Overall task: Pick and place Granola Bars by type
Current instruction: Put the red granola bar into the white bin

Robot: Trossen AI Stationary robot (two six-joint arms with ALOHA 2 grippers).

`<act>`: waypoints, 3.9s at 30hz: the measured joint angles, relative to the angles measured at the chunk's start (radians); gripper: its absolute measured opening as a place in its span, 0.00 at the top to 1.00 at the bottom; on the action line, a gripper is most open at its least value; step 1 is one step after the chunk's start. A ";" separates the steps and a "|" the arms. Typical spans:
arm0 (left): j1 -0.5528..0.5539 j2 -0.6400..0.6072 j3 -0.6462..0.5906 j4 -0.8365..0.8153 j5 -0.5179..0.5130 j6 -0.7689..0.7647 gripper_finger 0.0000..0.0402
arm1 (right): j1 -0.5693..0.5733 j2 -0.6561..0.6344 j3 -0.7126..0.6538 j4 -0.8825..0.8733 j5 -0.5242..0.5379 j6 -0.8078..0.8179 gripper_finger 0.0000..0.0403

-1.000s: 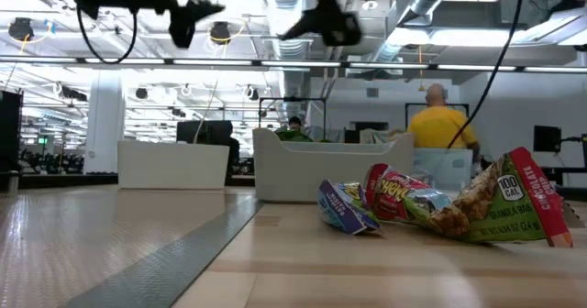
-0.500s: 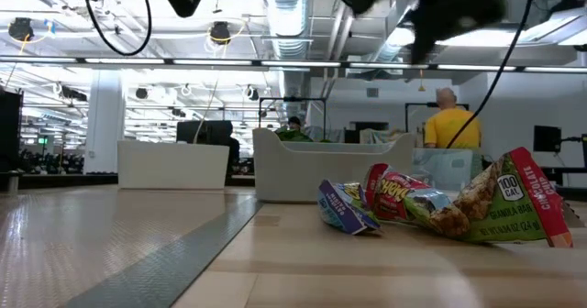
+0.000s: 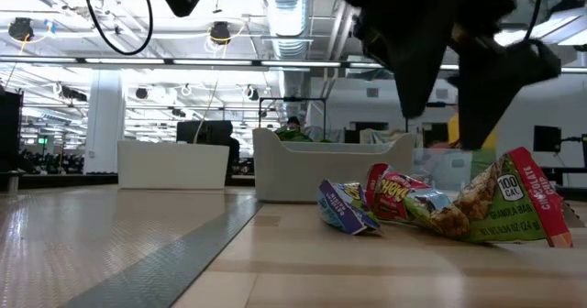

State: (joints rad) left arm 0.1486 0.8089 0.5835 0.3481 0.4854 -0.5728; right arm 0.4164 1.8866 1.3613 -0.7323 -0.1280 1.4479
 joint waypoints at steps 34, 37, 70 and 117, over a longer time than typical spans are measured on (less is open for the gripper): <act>0.001 0.002 -0.002 -0.033 -0.055 -0.020 0.49 | -0.026 0.133 -0.045 0.098 -0.085 -0.122 0.55; 0.001 0.002 -0.002 -0.042 -0.055 -0.019 0.49 | -0.027 0.135 -0.042 0.097 -0.085 -0.124 0.65; 0.001 0.002 -0.002 -0.289 -0.064 -0.065 0.49 | -0.247 0.121 0.404 0.189 0.108 -0.531 0.89; 0.002 0.001 0.000 -0.368 -0.210 0.003 0.79 | -0.378 0.122 0.460 0.383 0.129 -0.716 0.89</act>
State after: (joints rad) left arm 0.1509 0.8101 0.5832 -0.0196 0.2750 -0.5694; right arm 0.0383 2.0083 1.8217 -0.3492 0.0009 0.7315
